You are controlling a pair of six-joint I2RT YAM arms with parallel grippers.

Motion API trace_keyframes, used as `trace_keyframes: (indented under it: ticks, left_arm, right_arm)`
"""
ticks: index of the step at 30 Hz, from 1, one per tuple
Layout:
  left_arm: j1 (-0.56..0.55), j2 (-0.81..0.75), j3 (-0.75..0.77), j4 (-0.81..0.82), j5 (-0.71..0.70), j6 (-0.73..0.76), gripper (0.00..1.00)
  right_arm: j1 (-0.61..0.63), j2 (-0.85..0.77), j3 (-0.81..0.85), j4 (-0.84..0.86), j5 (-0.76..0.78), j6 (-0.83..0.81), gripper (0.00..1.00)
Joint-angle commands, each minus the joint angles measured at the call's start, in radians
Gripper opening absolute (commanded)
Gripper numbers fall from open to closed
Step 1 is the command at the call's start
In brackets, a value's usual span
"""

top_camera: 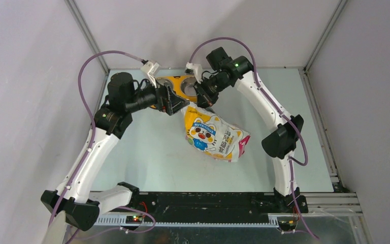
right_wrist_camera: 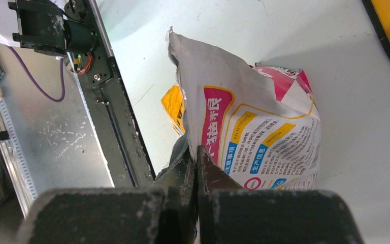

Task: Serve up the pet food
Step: Open the pet food bag at the center of the board.

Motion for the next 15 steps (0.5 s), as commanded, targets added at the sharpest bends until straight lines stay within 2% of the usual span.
trace_keyframes:
  ticks: [1,6,9,13,15]
  left_arm:
    - [0.006,-0.007,0.033,0.014,0.022,-0.013,0.98]
    - [0.006,-0.009,0.037,0.014,0.030,-0.013,0.98]
    - [0.007,-0.012,0.039,0.007,0.029,-0.008,0.98]
    - [0.007,-0.013,0.040,-0.014,-0.012,0.016,0.98]
    - [0.009,-0.009,0.035,-0.017,-0.048,0.033,0.98]
  right_arm:
    - [0.008,-0.078,0.030,0.045,-0.087,-0.022,0.00]
    - [0.012,-0.160,-0.040,0.103,0.004,-0.021,0.00]
    - [0.022,-0.250,-0.155,0.260,0.138,0.021,0.00]
    - [0.035,-0.432,-0.381,0.484,0.232,0.073,0.00]
    - [0.046,-0.464,-0.446,0.533,0.305,0.088,0.00]
